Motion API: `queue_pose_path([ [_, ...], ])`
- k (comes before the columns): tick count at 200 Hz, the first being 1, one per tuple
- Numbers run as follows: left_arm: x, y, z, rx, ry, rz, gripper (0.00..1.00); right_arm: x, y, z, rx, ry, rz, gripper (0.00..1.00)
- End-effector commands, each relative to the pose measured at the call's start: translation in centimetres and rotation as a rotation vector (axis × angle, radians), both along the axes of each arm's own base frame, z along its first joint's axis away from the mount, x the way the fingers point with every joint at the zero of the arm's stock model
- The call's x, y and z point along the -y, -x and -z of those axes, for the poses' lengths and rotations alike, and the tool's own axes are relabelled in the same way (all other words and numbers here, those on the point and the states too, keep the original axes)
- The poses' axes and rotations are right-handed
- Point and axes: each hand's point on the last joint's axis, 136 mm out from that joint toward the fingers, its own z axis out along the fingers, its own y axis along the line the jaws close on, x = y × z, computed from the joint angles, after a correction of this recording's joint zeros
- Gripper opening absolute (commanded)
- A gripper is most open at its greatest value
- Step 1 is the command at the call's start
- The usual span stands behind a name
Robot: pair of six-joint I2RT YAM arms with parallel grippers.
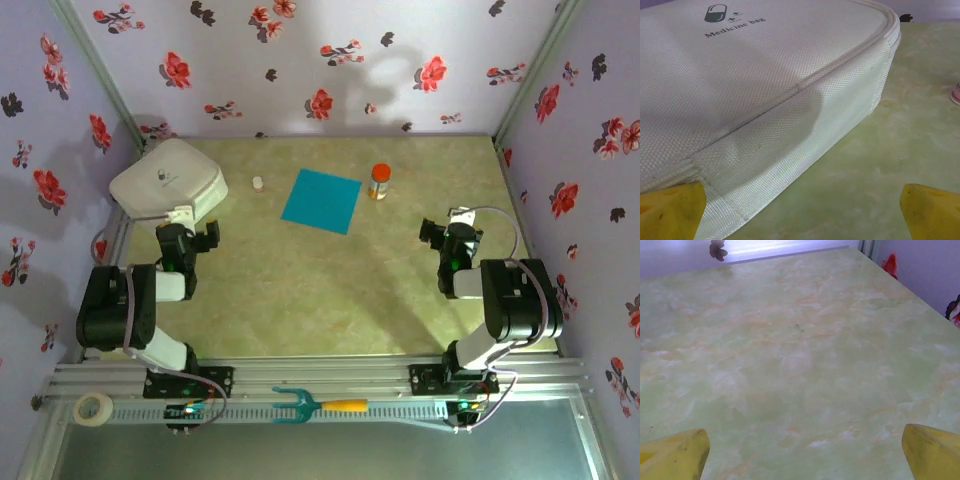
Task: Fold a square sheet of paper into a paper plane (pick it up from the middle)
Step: Move the square sheet of paper to the center of the table.
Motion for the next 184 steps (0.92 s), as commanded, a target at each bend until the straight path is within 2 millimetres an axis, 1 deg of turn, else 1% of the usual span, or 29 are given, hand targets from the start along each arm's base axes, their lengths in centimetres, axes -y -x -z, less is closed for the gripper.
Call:
queue_pose_path([
  [1, 0.26, -0.56, -0.61, 0.015, -0.013, 0.019, 1.0, -0.22, -0.77, -1.14, 0.034, -0.005, -0.009, 0.99],
  [184, 0.29, -0.52, -0.65, 0.018, -0.013, 0.021, 1.0, 0.09, -0.64, -1.18, 0.038, -0.001, 0.007, 0.99],
])
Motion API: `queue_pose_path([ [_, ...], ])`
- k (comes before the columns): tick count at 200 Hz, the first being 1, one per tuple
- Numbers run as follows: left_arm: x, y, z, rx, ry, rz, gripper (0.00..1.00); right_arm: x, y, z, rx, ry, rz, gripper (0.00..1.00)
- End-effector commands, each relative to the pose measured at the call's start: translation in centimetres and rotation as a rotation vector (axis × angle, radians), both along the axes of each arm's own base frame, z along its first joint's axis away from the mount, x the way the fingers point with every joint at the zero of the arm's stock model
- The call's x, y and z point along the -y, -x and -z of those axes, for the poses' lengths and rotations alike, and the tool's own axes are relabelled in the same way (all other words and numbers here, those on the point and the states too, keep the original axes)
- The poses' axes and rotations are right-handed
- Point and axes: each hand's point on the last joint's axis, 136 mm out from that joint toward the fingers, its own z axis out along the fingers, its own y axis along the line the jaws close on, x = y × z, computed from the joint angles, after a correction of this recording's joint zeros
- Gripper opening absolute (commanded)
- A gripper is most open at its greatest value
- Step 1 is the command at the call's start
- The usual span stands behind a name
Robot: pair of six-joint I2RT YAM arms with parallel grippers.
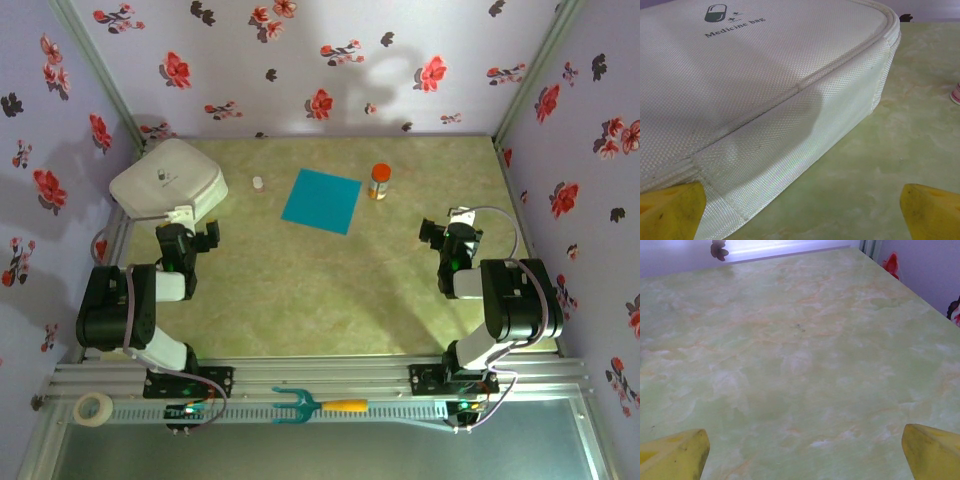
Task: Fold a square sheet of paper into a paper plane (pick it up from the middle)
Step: Move the square sheet of paper to the center of the table.
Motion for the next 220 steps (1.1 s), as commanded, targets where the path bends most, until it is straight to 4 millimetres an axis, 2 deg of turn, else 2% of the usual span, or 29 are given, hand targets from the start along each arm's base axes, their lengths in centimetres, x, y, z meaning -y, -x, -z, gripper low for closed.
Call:
queue_pose_path([
  [1, 0.3, -0.5, -0.7, 0.018, -0.013, 0.021, 1.0, 0.1, -0.6, -1.2, 0.038, 0.0, 0.007, 0.99],
  [39, 0.9, -0.2, -1.0, 0.041, -0.028, 0.04, 1.0, -1.0, -0.6, -1.3, 0.042, 0.003, -0.06, 0.99],
  [79, 0.1, 0.7, -2.9, 0.068, -0.03, -0.012, 1.0, -1.6, -0.3, -2.2, 0.061, 0.002, -0.096, 0.99],
  [107, -0.4, 1.1, -3.8, 0.031, -0.025, -0.048, 1.0, -1.3, -0.1, -3.4, 0.039, -0.006, -0.072, 0.99],
  [128, -0.5, 1.5, -5.1, 0.045, 0.018, -0.067, 1.0, -1.1, 0.2, -4.5, 0.003, -0.037, -0.05, 0.99],
  [152, -0.9, 1.8, -6.8, 0.01, 0.072, -0.116, 1.0, -1.9, 0.6, -6.5, -0.013, -0.158, -0.047, 0.99],
  [164, -0.9, 2.0, -7.2, -0.033, 0.122, -0.137, 1.0, -3.0, 0.6, -7.3, -0.043, -0.303, -0.043, 0.99],
  [177, -0.4, 2.1, -7.7, -0.082, 0.206, -0.15, 1.0, -4.2, 0.4, -7.0, -0.091, -0.483, -0.022, 0.99],
  [196, -0.1, 2.4, -8.0, -0.102, 0.321, -0.188, 1.0, -8.9, -0.5, -7.4, -0.102, -0.69, -0.211, 0.99],
  [220, 1.6, 2.5, -8.1, -0.086, 0.471, -0.111, 1.0, -13.7, -1.1, -6.7, -0.15, -0.759, -0.31, 0.99],
])
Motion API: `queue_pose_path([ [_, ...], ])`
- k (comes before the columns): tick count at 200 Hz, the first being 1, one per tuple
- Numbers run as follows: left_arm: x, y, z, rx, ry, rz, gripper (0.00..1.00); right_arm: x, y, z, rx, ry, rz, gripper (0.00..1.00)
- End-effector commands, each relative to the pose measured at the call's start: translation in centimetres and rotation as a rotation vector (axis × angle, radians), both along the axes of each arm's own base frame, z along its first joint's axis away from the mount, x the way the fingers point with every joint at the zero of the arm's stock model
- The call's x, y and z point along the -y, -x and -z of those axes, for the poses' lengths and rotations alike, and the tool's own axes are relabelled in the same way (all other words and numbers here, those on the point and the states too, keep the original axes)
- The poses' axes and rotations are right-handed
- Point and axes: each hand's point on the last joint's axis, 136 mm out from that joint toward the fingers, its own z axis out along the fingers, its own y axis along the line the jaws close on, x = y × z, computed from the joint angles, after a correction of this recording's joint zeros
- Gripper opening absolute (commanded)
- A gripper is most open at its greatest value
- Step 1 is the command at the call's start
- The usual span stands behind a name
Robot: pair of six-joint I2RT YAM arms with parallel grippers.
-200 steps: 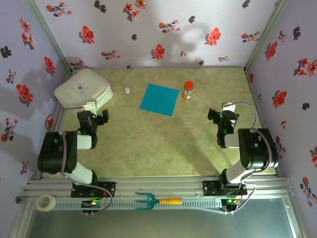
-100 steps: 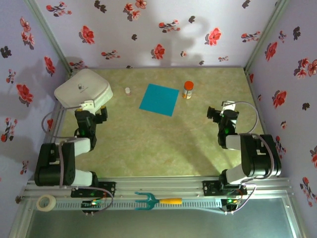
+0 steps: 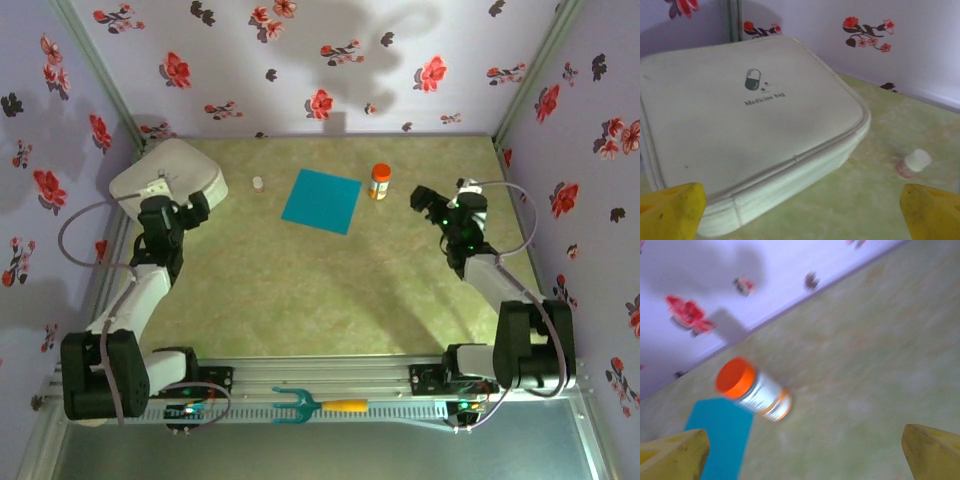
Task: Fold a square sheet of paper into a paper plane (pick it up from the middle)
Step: Move the square sheet of paper to the center of the table.
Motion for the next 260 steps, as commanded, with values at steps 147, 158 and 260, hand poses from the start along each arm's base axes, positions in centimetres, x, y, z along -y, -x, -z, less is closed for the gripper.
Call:
queue_pose_path([
  [147, 16.1, 1.7, 5.6, -0.263, 0.353, 0.437, 1.0, -23.0, -3.1, 8.4, -0.524, -0.146, -0.403, 0.99],
  [158, 16.0, 1.8, 5.7, -0.269, 0.343, 0.432, 1.0, -23.6, -3.2, 9.1, -0.558, -0.152, -0.414, 0.99],
  [260, 14.8, 3.0, 5.9, -0.299, 0.277, 0.407, 1.0, -24.7, -0.5, 14.2, -0.787, -0.059, -0.471, 0.99],
])
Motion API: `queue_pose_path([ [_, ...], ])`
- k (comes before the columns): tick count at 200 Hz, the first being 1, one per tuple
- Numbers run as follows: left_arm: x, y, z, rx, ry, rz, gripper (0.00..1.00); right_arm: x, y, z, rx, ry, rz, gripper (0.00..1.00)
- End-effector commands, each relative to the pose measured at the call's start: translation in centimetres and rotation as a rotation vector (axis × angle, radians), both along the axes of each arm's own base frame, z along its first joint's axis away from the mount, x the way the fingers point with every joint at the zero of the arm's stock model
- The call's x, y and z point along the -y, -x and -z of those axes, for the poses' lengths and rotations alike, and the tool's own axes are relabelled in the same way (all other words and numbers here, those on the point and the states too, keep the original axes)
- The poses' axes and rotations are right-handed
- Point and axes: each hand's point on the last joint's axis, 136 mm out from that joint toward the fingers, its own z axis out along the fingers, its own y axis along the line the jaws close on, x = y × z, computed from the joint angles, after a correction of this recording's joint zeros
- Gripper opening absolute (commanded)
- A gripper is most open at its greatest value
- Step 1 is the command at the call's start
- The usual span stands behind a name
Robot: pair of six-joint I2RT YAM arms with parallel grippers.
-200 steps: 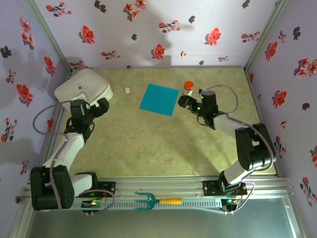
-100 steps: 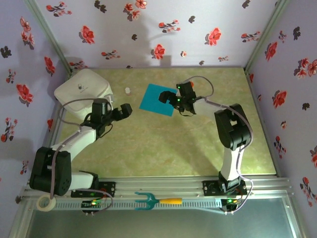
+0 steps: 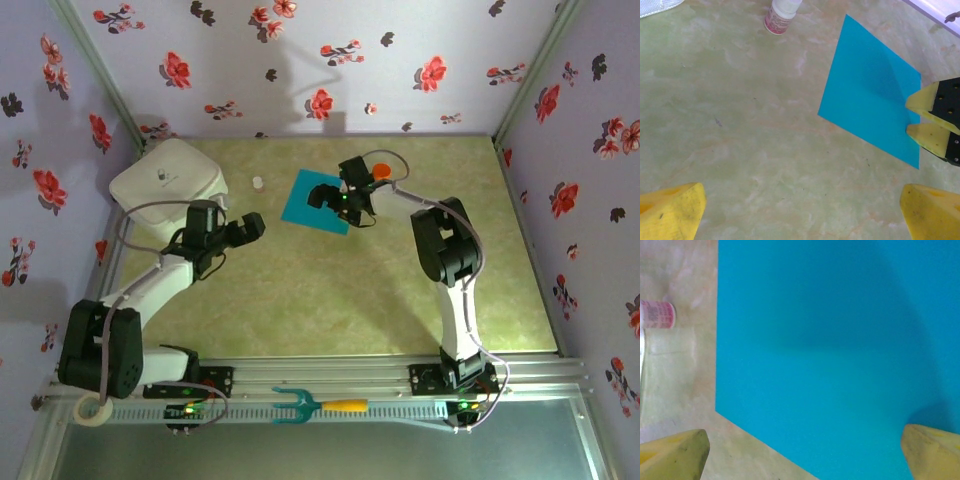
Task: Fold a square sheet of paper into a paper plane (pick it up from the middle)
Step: Move the square sheet of paper to the center of the table, then fold the square sheet of paper at the center of the table.
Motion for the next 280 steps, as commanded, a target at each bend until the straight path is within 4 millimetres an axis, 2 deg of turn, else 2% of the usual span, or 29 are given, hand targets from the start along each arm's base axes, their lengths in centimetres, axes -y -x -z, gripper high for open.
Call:
queue_pose_path([
  [1, -0.2, 0.0, -1.2, 0.026, -0.025, 0.005, 1.0, 0.9, 3.8, 2.8, -0.13, 0.063, -0.052, 0.99],
  [38, -0.1, -0.1, -1.7, 0.035, -0.028, 0.01, 1.0, 2.4, 7.9, 3.4, -0.163, 0.093, -0.113, 0.99],
  [54, -0.2, 0.0, -2.0, 0.042, -0.032, 0.012, 1.0, 3.4, 10.1, 3.3, -0.17, 0.117, -0.15, 0.99],
  [85, -0.4, 0.1, -2.4, 0.06, -0.035, 0.014, 1.0, 3.7, 15.1, 3.3, -0.166, 0.118, -0.265, 0.99],
  [99, -0.6, 0.2, -2.6, 0.066, -0.033, 0.007, 1.0, 4.4, 16.6, 3.4, -0.176, 0.13, -0.284, 0.99],
  [123, -0.5, 0.5, -3.1, 0.091, -0.008, 0.008, 1.0, 4.2, 16.4, 1.4, -0.109, 0.087, -0.279, 0.99],
  [138, -0.1, 0.6, -3.6, 0.106, 0.017, 0.025, 1.0, 3.2, 15.4, -0.3, -0.053, 0.039, -0.273, 0.99],
  [156, 0.2, 0.8, -3.9, 0.111, 0.034, 0.041, 1.0, 2.6, 14.1, -1.2, -0.021, 0.017, -0.256, 0.99],
  [178, 0.2, 1.1, -3.8, 0.105, 0.032, 0.043, 1.0, 2.9, 12.2, -0.7, -0.02, 0.043, -0.206, 0.99],
  [202, 0.2, 1.4, -3.5, 0.09, 0.023, 0.05, 1.0, 2.7, 11.4, 0.0, -0.034, 0.031, -0.191, 0.99],
  [219, 0.3, 1.5, -3.5, 0.088, 0.026, 0.061, 1.0, 2.8, 11.8, 1.0, -0.073, 0.029, -0.183, 0.99],
  [245, 0.7, 1.5, -3.7, 0.088, 0.038, 0.077, 1.0, 2.8, 13.6, 2.2, -0.121, 0.001, -0.184, 0.99],
  [280, 1.6, 1.6, -3.6, 0.072, 0.052, 0.116, 1.0, 2.3, 16.3, 2.7, -0.146, -0.054, -0.172, 0.99],
])
